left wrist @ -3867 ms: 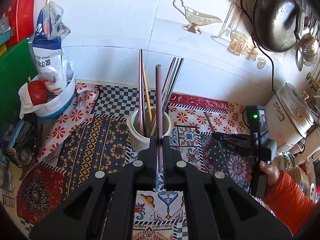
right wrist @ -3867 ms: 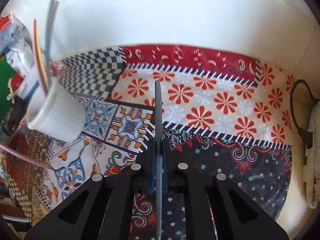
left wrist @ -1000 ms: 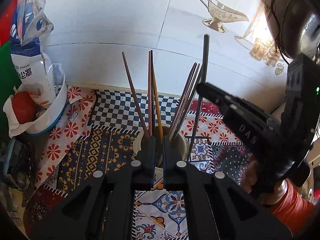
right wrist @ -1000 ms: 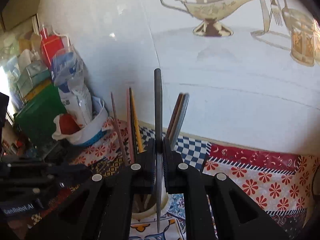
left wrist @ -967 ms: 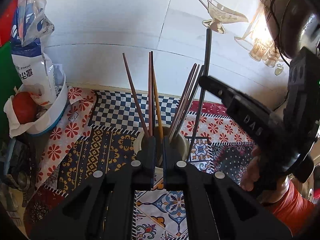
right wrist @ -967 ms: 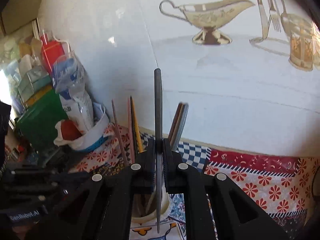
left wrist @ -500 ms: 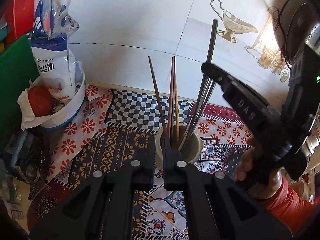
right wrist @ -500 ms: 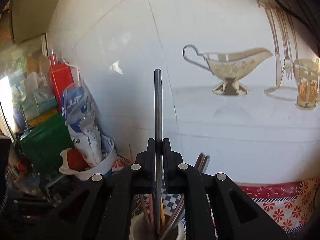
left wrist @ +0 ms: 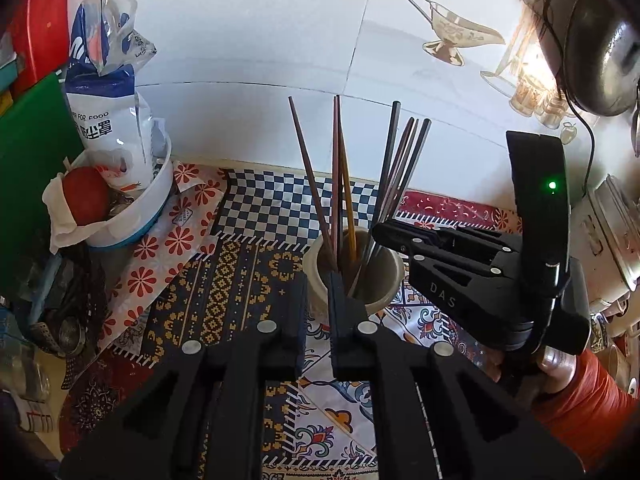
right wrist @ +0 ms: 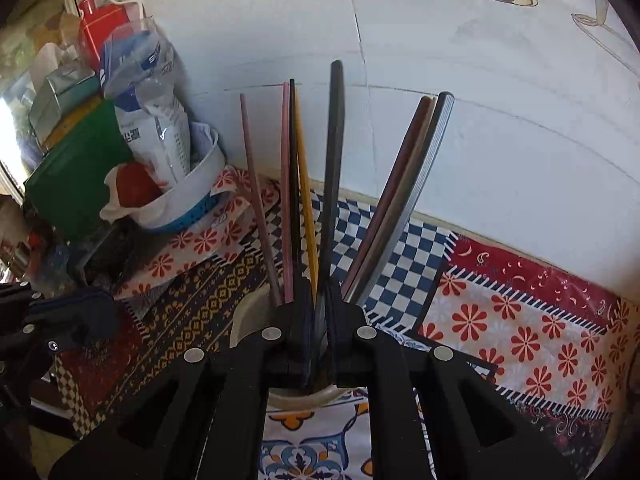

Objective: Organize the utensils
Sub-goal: 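Open both tools to release the sticks into the white cup, then move both tools down to the loose teal and yellow sticks on the cloth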

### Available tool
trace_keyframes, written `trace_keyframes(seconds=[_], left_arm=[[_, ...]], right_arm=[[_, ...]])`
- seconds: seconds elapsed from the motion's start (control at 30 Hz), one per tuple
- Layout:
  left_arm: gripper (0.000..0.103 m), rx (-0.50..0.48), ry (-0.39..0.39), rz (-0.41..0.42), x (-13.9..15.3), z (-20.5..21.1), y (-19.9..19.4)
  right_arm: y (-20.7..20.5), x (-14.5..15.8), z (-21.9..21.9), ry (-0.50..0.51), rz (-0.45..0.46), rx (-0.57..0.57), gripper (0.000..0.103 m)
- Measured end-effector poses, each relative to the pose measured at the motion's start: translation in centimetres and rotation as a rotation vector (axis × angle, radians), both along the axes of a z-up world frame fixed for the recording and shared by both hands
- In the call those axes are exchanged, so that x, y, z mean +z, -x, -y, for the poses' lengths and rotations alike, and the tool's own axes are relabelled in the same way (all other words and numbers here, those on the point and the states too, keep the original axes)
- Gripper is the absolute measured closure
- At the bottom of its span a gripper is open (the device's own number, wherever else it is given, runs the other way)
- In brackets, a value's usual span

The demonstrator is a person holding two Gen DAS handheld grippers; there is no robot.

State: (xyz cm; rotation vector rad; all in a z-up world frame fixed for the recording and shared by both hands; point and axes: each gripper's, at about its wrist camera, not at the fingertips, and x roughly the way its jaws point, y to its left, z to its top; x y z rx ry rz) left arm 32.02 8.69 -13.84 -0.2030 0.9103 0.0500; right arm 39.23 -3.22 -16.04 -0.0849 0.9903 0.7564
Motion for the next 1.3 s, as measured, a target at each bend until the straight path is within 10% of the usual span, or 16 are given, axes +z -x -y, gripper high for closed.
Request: trace_keyframes(seconds=[0.57,1.3], left_arm=[[0.065,-0.062,-0.032,-0.014,-0.8,4.3,3.1],[0.069,-0.379,0.014,-0.329,-13.3,16.5,4.9]], right_arm=[[6.1,5.2,8.2,0.057,0.082,-0.054,0.056],[15.4,-4.2,18.1,0.273,-0.166,-0.28,0.056]])
